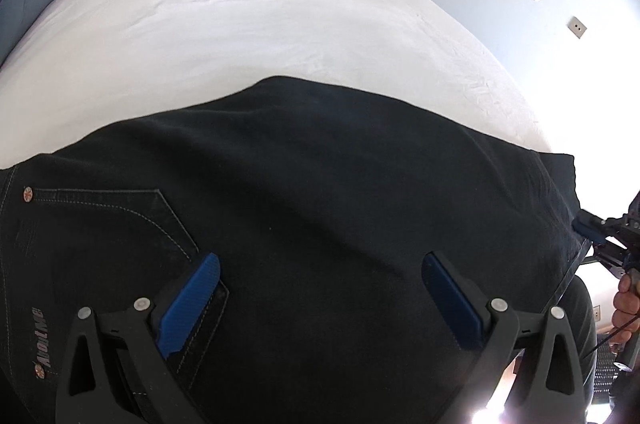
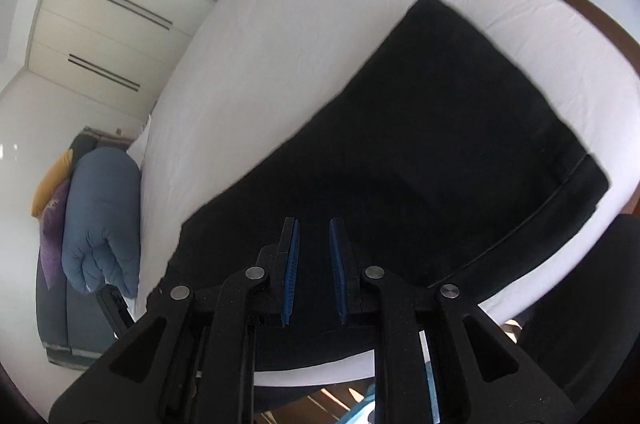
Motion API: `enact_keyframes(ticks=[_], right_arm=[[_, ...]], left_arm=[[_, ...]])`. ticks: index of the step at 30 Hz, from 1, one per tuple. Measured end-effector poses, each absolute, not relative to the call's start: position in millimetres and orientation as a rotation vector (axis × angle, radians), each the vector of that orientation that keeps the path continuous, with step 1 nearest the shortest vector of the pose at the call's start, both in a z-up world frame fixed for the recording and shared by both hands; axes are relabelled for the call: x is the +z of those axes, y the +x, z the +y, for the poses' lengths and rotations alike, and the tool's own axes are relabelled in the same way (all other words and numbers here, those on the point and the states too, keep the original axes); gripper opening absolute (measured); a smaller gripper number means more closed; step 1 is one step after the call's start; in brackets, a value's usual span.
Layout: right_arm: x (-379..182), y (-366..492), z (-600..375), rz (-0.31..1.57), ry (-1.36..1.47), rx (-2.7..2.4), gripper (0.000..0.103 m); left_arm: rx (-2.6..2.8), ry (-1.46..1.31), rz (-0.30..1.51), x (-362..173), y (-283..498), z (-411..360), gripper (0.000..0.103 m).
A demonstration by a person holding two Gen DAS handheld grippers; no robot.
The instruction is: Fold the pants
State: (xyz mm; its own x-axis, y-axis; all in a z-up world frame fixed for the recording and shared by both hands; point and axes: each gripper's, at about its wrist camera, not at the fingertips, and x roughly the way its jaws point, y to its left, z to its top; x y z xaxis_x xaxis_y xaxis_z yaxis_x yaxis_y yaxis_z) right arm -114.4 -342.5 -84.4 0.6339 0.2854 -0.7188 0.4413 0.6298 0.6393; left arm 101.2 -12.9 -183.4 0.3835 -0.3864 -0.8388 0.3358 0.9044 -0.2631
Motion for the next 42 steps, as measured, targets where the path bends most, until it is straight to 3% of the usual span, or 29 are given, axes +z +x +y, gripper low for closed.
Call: enact_keyframes(ticks=[2, 5, 9, 11, 17, 24, 29, 31, 38, 42], right_arm=[[-115, -116, -350, 1.012, 0.957, -0.171, 0.015], [-131, -142, -377, 0.968, 1.118, -0.177, 0.008], [-114, -167, -398, 1.018, 1.03, -0.342, 0.008], [-101, -171, -398, 1.083, 0.915, -0.445, 0.013], [-54, -147, -387, 0.964, 0.891, -0.28, 0.013], [-122, -120, -381, 1.109, 0.966, -0.243, 0.01], [-102, -144, -389, 1.156, 0.739, -0.434, 0.015], [-86, -140, -390, 1.092, 0.762, -0.377, 0.015], [-76, -10, -300, 1.022, 0.837, 0.138, 0.015], [-94, 75, -225, 1.076, 0.844, 0.357, 0.015]], left_arm=[[-0.471, -0.027, 1.069, -186, 95, -11, 0.103], [-0.483, -0.017, 1.059, -183, 85, 0, 0.102], [-0.477, -0.028, 1.054, -184, 81, 6, 0.103], [-0.473, -0.029, 1.053, -185, 80, 4, 0.103], [-0.461, -0.053, 1.051, -183, 74, 4, 0.103], [-0.459, -0.008, 1.045, -187, 68, 9, 0.103], [-0.465, -0.03, 1.039, -173, 67, -1, 0.103], [-0.492, -0.073, 0.994, -157, 74, -1, 0.103], [-0.481, -0.069, 0.975, -155, 145, -19, 0.102], [-0.392, -0.108, 0.942, -151, 161, 40, 0.102]])
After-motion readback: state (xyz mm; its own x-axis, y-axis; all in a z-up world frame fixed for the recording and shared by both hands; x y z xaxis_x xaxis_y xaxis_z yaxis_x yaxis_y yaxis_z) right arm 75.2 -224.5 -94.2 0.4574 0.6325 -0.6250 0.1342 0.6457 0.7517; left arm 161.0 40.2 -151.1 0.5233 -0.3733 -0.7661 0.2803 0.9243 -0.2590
